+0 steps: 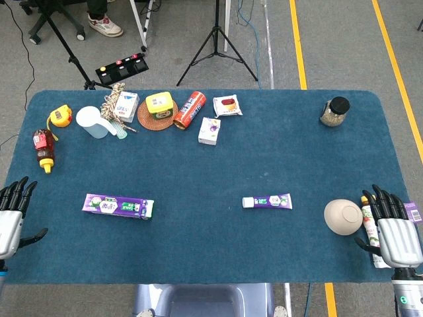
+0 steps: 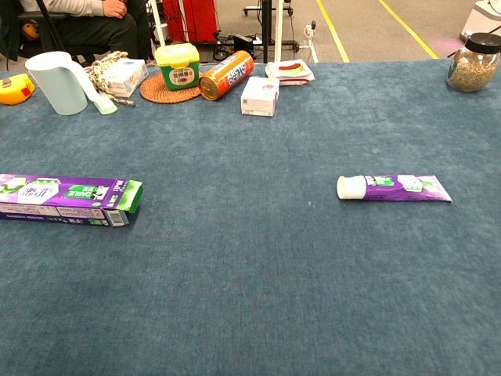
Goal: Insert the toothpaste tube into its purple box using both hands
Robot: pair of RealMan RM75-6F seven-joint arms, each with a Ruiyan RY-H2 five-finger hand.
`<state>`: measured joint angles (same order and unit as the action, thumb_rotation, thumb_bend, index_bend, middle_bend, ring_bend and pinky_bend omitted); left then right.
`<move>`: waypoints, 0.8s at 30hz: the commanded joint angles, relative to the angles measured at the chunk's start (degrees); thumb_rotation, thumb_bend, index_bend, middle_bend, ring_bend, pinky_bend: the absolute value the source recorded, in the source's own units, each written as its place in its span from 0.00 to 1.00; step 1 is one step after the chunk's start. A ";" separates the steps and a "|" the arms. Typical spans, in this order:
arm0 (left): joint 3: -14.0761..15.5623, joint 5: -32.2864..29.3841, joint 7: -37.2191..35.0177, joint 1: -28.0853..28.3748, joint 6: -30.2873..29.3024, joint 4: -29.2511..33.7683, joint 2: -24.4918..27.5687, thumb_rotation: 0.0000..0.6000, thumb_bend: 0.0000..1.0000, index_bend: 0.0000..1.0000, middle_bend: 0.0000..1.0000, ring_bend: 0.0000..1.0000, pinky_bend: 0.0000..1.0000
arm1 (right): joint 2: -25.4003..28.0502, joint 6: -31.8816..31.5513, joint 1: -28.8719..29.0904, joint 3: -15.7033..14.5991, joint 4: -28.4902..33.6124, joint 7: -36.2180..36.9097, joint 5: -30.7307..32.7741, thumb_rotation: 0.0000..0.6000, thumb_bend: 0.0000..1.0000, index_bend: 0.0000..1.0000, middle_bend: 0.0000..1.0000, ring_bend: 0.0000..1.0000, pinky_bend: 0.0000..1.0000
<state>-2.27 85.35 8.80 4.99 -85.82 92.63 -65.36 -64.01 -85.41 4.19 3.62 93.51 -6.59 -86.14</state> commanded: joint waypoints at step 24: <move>0.39 1.27 -1.62 -1.34 -2.19 1.28 1.29 1.00 0.06 0.00 0.00 0.00 0.08 | -6.57 13.13 10.59 2.47 11.69 -6.94 0.25 1.00 0.00 0.09 0.10 0.10 0.22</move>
<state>-1.88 86.64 7.24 3.69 -87.99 93.90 -64.13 -68.64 -73.67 13.49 5.20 104.86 -12.53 -87.15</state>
